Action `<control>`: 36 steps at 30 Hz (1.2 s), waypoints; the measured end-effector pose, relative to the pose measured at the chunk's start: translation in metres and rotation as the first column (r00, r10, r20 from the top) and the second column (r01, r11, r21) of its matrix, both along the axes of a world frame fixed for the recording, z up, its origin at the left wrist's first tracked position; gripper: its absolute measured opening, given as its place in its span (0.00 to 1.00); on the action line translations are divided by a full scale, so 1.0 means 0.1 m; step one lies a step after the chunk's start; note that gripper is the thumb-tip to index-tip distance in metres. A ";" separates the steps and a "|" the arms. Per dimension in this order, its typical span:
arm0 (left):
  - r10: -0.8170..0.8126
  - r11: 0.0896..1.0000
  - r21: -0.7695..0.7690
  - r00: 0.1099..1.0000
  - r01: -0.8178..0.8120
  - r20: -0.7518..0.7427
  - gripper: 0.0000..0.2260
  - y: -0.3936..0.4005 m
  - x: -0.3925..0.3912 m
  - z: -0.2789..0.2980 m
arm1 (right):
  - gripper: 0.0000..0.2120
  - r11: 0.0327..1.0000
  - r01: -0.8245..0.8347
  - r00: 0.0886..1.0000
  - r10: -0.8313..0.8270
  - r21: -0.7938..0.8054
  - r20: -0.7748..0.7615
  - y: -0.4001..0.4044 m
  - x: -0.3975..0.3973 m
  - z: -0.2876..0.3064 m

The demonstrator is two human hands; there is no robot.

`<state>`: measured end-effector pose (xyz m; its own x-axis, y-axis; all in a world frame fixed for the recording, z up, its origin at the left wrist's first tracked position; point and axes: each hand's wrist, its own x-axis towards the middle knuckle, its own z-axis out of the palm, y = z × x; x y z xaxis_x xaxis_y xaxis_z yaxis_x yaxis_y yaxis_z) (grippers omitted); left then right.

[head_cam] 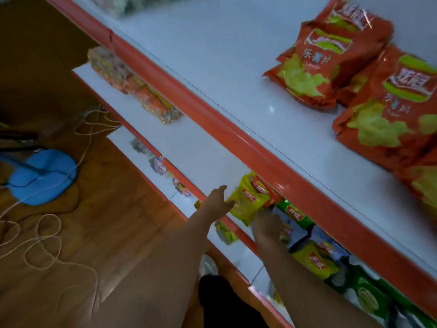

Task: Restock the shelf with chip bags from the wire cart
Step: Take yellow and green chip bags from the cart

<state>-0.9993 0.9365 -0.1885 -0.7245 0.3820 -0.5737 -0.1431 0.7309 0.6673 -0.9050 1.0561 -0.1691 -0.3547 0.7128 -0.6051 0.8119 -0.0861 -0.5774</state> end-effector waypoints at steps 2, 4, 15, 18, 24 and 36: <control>0.129 0.992 -0.007 0.991 -0.129 -0.023 0.29 -0.36 0.04 0.12 | 0.25 0.972 -0.184 0.983 0.185 0.149 0.009 -0.28 -0.11 0.13; 0.295 0.955 0.007 0.954 -0.295 -0.045 0.27 -0.81 0.15 0.25 | 0.23 0.910 -0.368 0.923 0.382 0.192 -0.042 -0.64 -0.22 0.15; 0.925 0.340 0.029 0.328 -0.940 -0.193 0.26 -3.85 3.29 0.89 | 0.29 0.060 -0.980 0.013 0.971 0.191 -0.238 -3.76 1.46 0.79; 0.965 0.143 0.023 0.134 -0.990 -0.226 0.23 -4.40 4.84 0.98 | 0.30 -0.185 -0.973 -0.218 0.935 0.140 -0.280 -4.52 2.60 0.86; 0.925 -0.335 -0.021 -0.324 -0.942 -0.200 0.25 -4.69 7.55 1.09 | 0.30 -0.628 -0.763 -0.642 0.706 0.156 -0.299 -5.46 4.83 0.87; 0.678 -0.728 -0.181 -0.734 -0.661 -0.043 0.24 -4.54 10.34 0.36 | 0.31 -0.955 -0.296 -0.943 0.286 0.035 -0.173 -6.42 7.44 0.17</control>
<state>0.0344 0.4820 -0.1522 0.3677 -0.7086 -0.6022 -0.4808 -0.6992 0.5291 -0.1612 0.4142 -0.1518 0.2174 -0.8328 -0.5091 -0.6501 0.2656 -0.7120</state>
